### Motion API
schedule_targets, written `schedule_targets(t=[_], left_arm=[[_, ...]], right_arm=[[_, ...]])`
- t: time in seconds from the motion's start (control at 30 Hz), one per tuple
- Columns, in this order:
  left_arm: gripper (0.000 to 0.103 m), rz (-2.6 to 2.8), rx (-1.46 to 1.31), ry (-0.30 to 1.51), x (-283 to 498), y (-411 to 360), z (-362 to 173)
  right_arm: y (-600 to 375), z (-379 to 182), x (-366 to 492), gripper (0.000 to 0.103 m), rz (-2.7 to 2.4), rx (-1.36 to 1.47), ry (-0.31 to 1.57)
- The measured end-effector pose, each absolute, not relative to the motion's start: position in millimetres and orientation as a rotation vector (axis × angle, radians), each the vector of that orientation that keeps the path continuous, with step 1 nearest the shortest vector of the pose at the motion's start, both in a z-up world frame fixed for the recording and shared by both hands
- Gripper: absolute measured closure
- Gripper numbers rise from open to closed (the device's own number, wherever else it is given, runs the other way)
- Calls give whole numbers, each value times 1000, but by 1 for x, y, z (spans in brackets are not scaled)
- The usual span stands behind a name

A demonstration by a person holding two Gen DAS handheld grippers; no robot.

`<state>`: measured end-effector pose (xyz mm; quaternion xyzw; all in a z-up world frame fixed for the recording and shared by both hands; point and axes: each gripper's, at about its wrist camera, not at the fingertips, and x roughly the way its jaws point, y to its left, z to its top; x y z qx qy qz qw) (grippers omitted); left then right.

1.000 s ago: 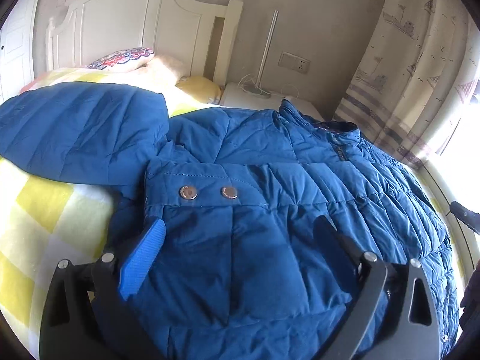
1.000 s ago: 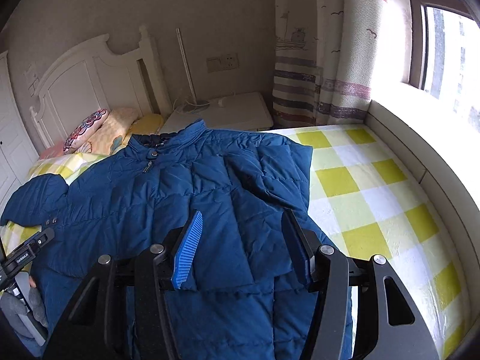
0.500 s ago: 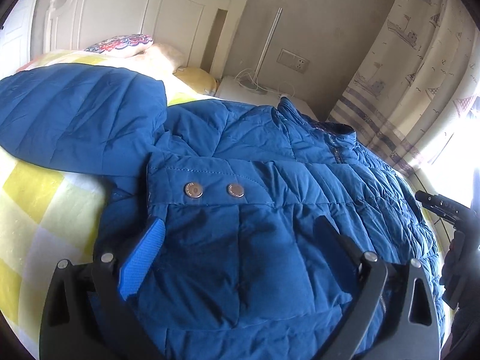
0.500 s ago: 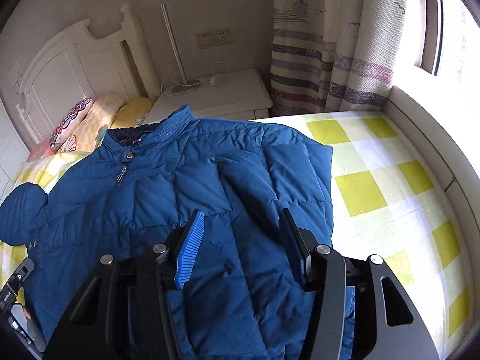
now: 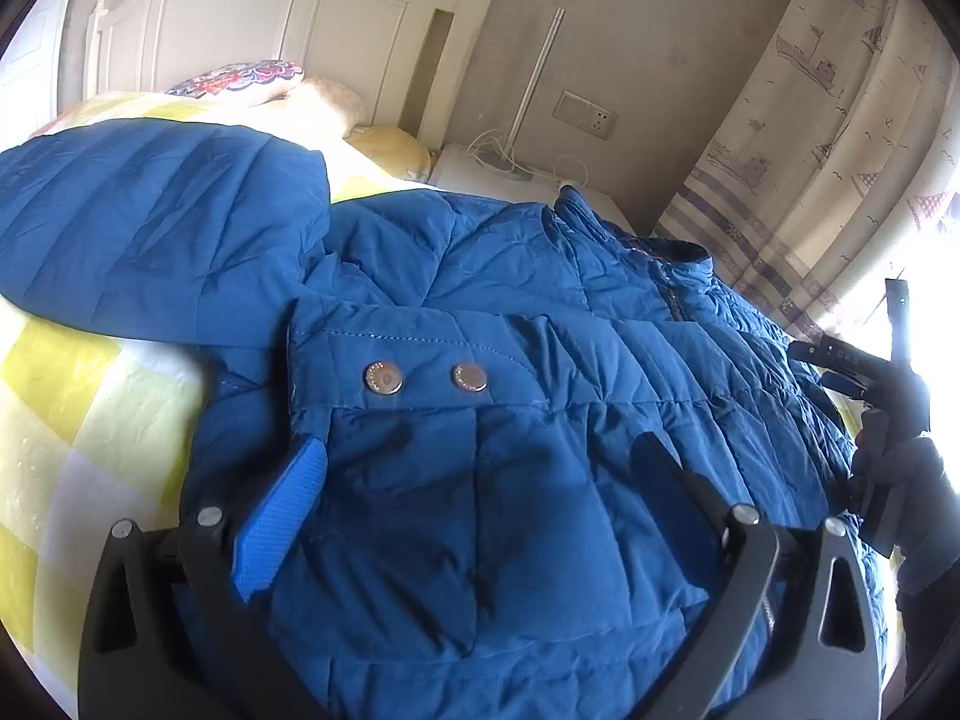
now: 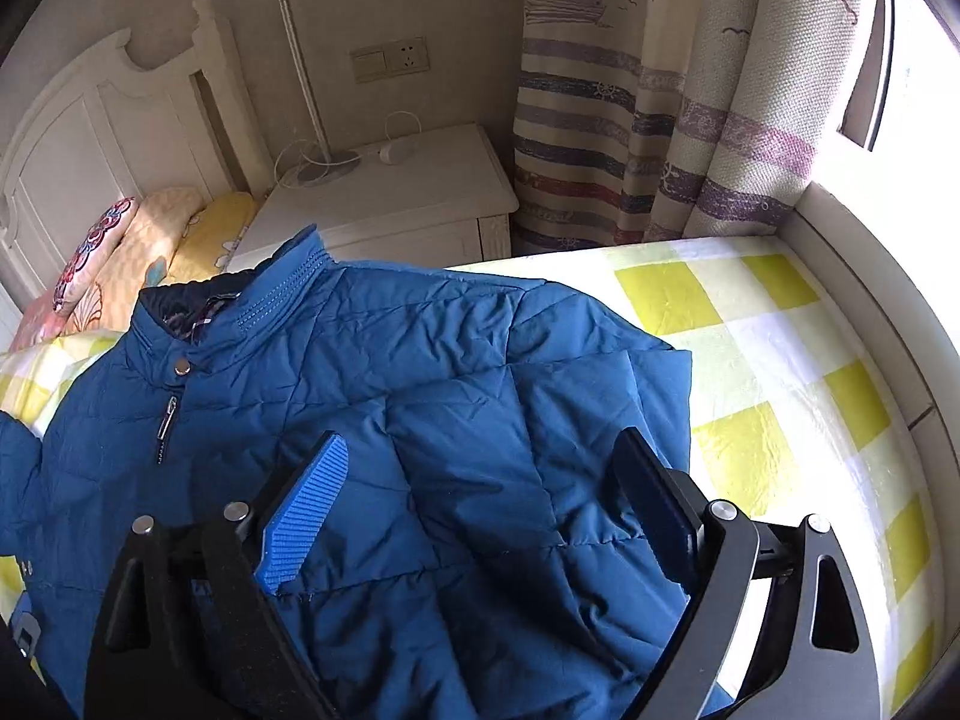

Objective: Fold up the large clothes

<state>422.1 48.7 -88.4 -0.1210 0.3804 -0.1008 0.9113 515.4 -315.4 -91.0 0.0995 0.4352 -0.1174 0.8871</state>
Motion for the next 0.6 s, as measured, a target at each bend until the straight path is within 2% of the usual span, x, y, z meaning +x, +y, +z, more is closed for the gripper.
schedule_targets(t=[0.07,0.17,0.23,0.33,0.4,0.5,0.6], left_arm=[[3,-208,-250,785,422,48,-88],[3,-206,-249,786,422,48,-89],[3,-206,-249,789,422,48,-89],[3,-207,-251,789,423,48,-89],[3,-207,-251,789,423,48,-89],[3,-208,-253,789,423,48,-89],[3,-211,-261,784,422,49,-89]], right_arm=[[-316,-108,523,17,-233,203,975],[-309,-90,511,17,-291,224,978],[-287,-66,485,16,-222,246,883],[-230,-48,440,16,-80,112,794],[-198,-56,421,16,-17,28,804],[-170,-96,419,16,36,-63,932],[-174,-93,415,16,3,-21,938]])
